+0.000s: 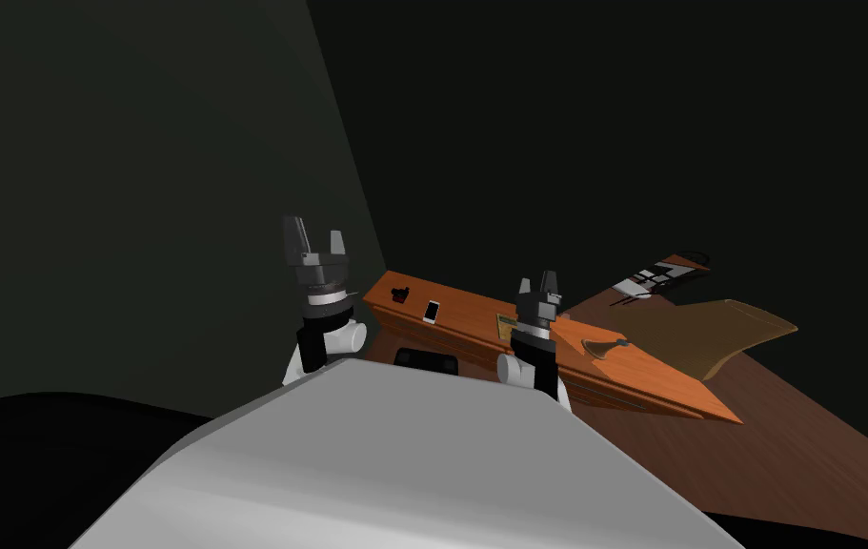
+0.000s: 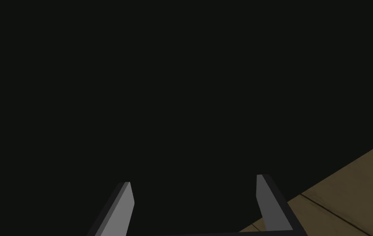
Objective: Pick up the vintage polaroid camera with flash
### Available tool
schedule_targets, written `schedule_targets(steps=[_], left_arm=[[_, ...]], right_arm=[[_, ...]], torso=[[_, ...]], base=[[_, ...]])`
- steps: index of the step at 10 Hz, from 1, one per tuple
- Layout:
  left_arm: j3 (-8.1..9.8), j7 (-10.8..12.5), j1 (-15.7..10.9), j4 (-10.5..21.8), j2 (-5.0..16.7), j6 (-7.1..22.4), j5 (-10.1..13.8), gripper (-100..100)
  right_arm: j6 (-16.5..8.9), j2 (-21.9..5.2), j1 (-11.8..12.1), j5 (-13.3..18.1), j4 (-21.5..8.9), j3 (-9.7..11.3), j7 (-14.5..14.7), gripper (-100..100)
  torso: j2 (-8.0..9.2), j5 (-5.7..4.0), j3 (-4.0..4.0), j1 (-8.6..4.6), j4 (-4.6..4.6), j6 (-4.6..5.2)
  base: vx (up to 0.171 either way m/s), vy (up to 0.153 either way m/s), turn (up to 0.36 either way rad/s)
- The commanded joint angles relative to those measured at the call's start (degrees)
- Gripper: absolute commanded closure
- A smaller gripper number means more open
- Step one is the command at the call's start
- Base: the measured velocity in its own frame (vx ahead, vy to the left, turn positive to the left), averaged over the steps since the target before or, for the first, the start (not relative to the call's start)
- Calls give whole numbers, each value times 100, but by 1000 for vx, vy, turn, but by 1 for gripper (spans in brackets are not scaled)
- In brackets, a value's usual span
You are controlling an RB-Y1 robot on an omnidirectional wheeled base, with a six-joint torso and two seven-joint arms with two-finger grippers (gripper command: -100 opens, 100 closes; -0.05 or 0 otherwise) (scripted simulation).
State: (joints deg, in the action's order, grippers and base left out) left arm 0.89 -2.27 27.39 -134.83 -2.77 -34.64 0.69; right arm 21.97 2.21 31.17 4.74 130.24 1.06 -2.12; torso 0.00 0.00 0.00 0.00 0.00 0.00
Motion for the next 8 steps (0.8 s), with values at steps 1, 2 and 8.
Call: schedule_targets(steps=[1,2,8], left_arm=[[11,44,-127,183,204,101,21,-100],[18,73,-209,304,308,168,35,-100],[71,309,-855,1182,803,718,141,-100]], right_arm=[[0,0,0,0,0,0,0,0],[0,0,0,0,0,0,0,0],[0,0,-1,0,0,0,0,0]], torso=[[0,0,0,0,0,0],[10,0,5,-1,2,0],[18,0,10,1,4,0]], base=[[-38,-9,14],[-55,-17,12],[-59,-5,15]])
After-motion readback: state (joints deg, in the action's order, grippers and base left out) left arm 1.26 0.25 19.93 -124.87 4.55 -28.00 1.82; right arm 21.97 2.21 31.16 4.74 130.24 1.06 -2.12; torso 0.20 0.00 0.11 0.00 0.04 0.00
